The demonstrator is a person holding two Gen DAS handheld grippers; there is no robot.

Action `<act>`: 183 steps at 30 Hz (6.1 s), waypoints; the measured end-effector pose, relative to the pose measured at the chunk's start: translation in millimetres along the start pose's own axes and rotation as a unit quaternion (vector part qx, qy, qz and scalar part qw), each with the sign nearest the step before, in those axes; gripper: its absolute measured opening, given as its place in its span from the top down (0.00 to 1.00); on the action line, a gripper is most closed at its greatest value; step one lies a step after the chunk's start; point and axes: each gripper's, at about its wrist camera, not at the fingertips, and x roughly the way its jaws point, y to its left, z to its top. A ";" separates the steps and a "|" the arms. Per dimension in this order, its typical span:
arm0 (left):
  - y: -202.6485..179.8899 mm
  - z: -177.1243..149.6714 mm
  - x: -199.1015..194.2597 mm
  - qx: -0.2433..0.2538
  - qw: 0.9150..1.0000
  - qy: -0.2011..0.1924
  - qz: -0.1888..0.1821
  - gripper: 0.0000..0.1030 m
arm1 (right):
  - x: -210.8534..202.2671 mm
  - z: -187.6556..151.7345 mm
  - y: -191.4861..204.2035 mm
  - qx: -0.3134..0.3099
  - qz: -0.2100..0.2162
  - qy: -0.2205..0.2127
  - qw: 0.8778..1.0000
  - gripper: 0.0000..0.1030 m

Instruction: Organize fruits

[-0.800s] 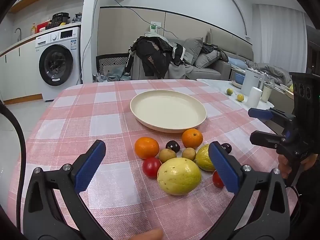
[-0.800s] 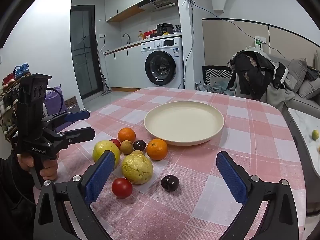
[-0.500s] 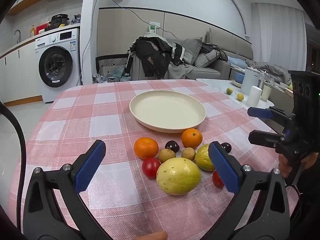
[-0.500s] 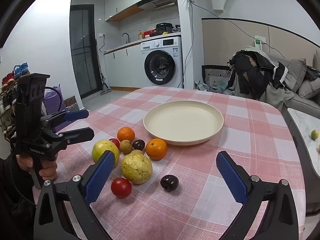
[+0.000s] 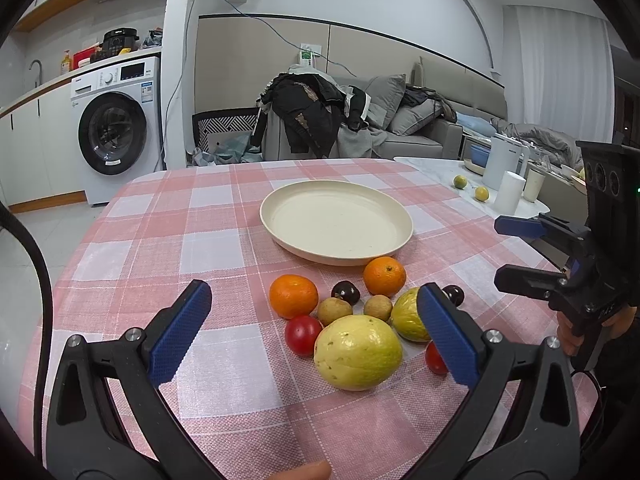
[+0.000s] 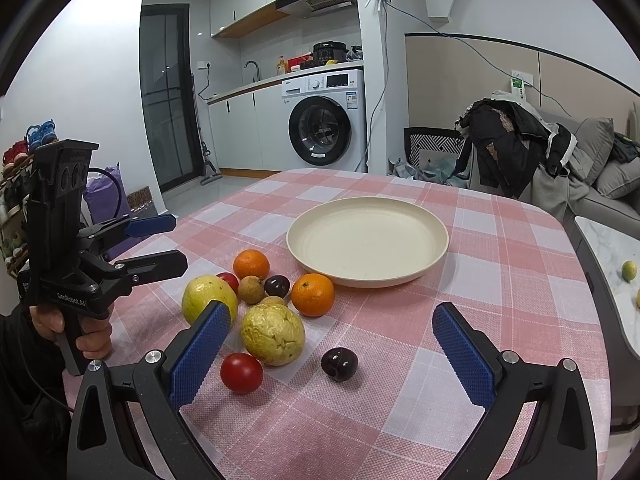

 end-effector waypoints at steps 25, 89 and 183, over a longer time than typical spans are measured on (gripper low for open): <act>-0.9 0.2 0.2 0.005 1.000 0.001 -0.005 0.01 | 1.9 0.4 0.5 -0.001 -0.001 0.004 1.000 0.00; -9.8 -3.3 8.6 0.018 0.999 0.030 -0.021 0.01 | 26.9 -5.2 -11.3 -0.006 -0.049 0.116 0.992 0.00; -7.8 56.8 58.5 0.008 0.998 0.036 -0.043 0.46 | 39.6 49.5 -27.3 0.046 -0.049 0.046 0.997 0.74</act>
